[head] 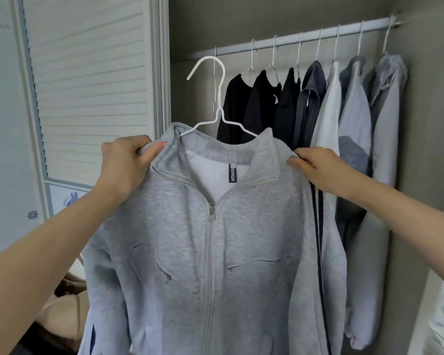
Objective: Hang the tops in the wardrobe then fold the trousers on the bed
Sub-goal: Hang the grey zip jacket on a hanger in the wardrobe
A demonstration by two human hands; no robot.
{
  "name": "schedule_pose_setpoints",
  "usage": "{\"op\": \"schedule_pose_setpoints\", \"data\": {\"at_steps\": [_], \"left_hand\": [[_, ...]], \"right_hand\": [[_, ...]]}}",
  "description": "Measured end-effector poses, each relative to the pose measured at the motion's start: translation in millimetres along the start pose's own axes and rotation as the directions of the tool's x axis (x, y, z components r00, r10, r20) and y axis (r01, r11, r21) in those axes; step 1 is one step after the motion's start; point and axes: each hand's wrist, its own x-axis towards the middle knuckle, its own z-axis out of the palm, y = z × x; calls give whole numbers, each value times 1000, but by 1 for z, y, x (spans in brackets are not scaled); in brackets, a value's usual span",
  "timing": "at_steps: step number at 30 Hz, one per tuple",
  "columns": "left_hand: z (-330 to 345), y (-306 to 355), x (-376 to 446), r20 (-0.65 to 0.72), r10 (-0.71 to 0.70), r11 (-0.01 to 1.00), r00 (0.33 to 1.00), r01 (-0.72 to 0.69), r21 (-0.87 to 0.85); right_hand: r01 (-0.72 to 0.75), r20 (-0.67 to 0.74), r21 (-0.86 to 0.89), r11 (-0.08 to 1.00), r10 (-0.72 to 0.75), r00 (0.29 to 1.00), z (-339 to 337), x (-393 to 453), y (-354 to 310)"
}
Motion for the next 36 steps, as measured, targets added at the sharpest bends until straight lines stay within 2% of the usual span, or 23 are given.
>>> {"op": "schedule_pose_setpoints", "data": {"at_steps": [4, 6, 7, 8, 10, 11, 13, 16, 18, 20, 22, 25, 27, 28, 30, 33, 36], "left_hand": [[-4, -1, 4, 17, 49, 999, 999, -49, -8], [-2, 1, 3, 18, 101, 995, 995, -101, -14], [0, 1, 2, 17, 117, 993, 993, -117, -10], [2, 0, 1, 16, 119, 993, 993, -118, -8], [4, -6, 1, 16, 123, 992, 992, -123, 12], [5, -10, -1, 14, 125, 991, 992, -126, 41], [6, -16, -4, -4, 102, 993, 995, -102, 66], [9, -19, -8, -45, -29, 997, 999, 26, -71], [10, -24, -9, -52, -6, 997, 999, 2, -72], [11, -35, -6, -17, 112, 989, 994, -110, 103], [18, -43, 2, 34, 157, 954, 987, -161, 255], [37, -29, 24, 26, 64, 952, 998, -69, 298], [53, -10, 45, 26, -25, 957, 999, 17, 289], [59, 1, 56, 37, -72, 969, 997, 61, 241], [70, 15, 77, 84, -92, 992, 992, 84, 91], [76, 27, 95, 205, -143, 985, 968, 158, -62], [71, 28, 93, 304, -155, 956, 940, 220, -194]], "right_hand": [[12, 37, 180, 984, -19, 999, -5, 2, -15], [40, -28, 147, 988, -37, 999, -1, 1, -23], [70, -96, 59, 996, -65, 993, 4, -1, -26], [99, -195, -101, 990, -117, 974, 9, -2, -27], [92, -365, -451, 888, -277, 889, 19, -5, -29], [81, -381, -541, 837, -330, 864, 22, -7, -29], [82, -333, -658, 748, -387, 860, 29, -8, -26], [112, -248, -767, 632, -453, 856, 33, -11, -24], [106, -232, -801, 589, -469, 852, 32, -16, -29], [126, -210, -737, 664, -402, 891, 27, -16, -38], [106, -193, -607, 788, -276, 942, 23, -14, -47], [10, -209, -414, 910, -106, 972, 8, -13, -72], [-124, -153, -155, 980, 101, 983, -16, -7, -93], [-214, -68, 25, 977, 215, 974, -29, -2, -105], [-348, 41, 291, 891, 352, 935, -46, 10, -127], [-450, 21, 399, 799, 483, 876, -49, 24, -148], [-472, -19, 506, 722, 556, 831, -51, 37, -160]]}}
